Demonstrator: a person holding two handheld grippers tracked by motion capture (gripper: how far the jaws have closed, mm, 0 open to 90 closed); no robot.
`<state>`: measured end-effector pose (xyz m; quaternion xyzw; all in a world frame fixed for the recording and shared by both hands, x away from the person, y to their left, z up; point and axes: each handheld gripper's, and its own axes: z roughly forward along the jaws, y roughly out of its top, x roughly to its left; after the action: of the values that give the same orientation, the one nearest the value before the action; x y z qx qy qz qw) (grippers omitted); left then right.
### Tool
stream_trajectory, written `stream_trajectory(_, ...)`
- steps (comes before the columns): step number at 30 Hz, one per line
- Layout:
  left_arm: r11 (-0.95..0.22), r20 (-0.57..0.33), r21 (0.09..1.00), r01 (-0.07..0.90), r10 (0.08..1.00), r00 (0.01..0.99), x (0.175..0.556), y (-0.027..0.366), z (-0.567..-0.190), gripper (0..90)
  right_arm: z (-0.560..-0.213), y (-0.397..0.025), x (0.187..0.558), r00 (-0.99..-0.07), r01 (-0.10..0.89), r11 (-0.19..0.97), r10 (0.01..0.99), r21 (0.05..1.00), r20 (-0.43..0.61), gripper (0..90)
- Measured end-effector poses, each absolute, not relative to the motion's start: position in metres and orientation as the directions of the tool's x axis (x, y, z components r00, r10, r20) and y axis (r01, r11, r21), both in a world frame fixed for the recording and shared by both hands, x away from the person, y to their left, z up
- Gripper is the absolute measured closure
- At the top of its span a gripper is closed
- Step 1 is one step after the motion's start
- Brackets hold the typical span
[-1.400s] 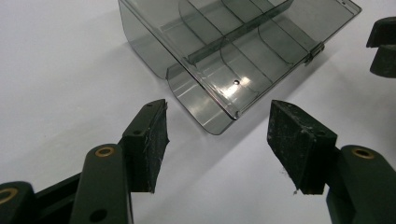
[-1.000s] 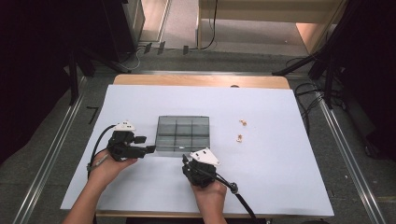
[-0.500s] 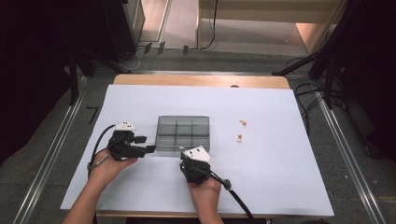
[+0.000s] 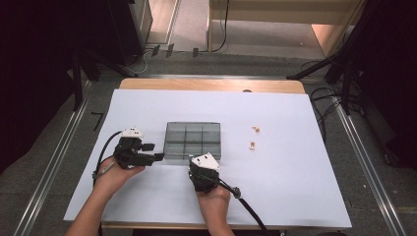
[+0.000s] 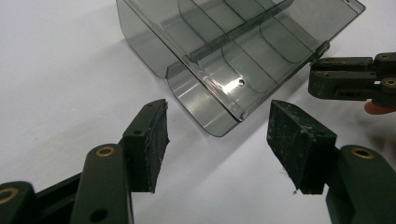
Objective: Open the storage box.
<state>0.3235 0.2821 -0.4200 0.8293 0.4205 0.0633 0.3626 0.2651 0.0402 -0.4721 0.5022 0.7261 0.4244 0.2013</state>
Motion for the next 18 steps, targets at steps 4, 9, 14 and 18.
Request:
stream_trajectory(4, -0.382, -0.199, 0.657, 0.65, 0.744, 0.638, 0.3234, 0.282, -0.42, 39.3, -0.4725, 0.0405, 0.2657, -0.411, 0.555, 0.13, 0.901, 0.821, 0.135, 83.6)
stream_trajectory(9, -0.381, -0.203, 0.654, 0.653, 0.744, 0.637, 0.3238, 0.2825, -0.4204, 39.3, -0.4726, 0.0411, 0.2664, -0.408, 0.55, 0.126, 0.903, 0.826, 0.134, 84.3)
stream_trajectory(14, -0.381, -0.201, 0.656, 0.651, 0.743, 0.638, 0.3238, 0.2822, -0.4203, 39.3, -0.4732, 0.0417, 0.2659, -0.404, 0.545, 0.122, 0.905, 0.829, 0.132, 85.0)
stream_trajectory(18, -0.384, -0.2, 0.654, 0.652, 0.743, 0.639, 0.324, 0.282, -0.4207, 39.3, -0.473, 0.0412, 0.266, -0.4, 0.549, 0.117, 0.906, 0.828, 0.137, 85.8)
